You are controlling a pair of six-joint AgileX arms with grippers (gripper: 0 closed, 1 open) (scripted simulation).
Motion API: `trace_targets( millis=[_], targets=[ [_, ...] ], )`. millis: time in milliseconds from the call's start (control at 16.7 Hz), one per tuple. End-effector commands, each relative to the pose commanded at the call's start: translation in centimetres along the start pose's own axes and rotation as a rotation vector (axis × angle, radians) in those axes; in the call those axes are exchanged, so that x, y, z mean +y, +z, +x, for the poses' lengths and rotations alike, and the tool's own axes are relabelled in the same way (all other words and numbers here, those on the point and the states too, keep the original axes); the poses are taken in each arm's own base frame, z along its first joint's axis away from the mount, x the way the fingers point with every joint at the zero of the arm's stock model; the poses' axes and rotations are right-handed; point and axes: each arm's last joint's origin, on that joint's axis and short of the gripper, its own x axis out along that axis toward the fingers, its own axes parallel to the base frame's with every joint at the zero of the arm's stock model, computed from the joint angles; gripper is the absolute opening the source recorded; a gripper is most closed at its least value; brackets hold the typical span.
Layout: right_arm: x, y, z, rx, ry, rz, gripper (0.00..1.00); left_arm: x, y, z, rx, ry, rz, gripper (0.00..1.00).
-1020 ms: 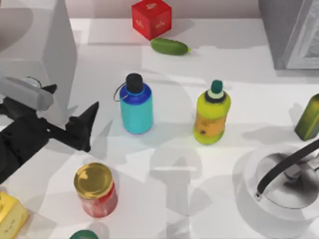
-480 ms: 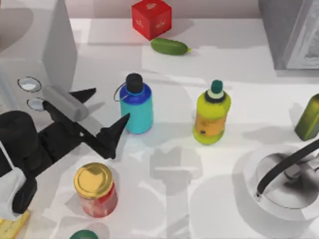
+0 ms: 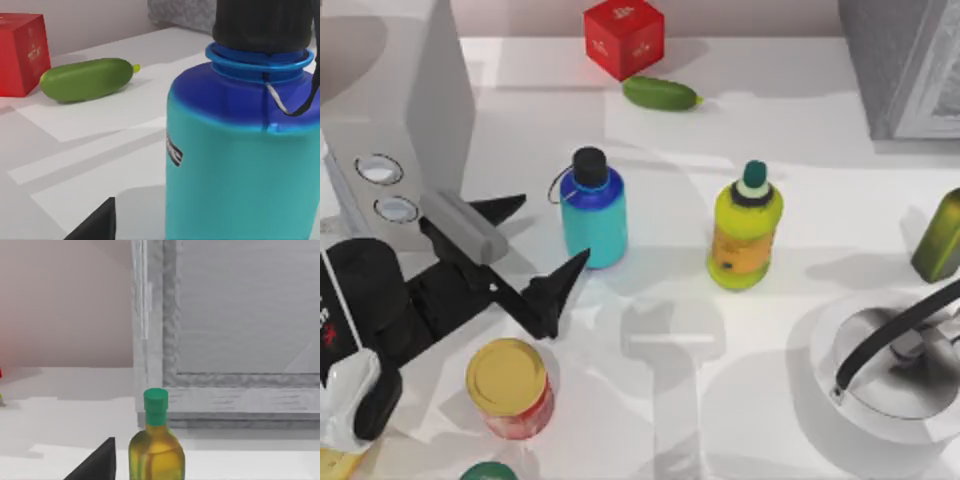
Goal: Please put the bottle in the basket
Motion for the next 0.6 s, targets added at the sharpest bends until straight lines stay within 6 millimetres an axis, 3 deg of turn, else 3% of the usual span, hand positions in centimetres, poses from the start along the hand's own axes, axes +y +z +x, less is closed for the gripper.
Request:
trace_targets(
  millis=[240, 600],
  targets=[
    [0.0, 0.0, 0.0, 0.0, 0.0, 0.0, 1.0, 0.2, 0.4, 0.4, 0.002, 0.004, 0.0, 1.0],
    [0.0, 0.0, 0.0, 0.0, 0.0, 0.0, 1.0, 0.9, 1.1, 4.3, -0.002, -0.001, 0.001, 1.0]
  ],
)
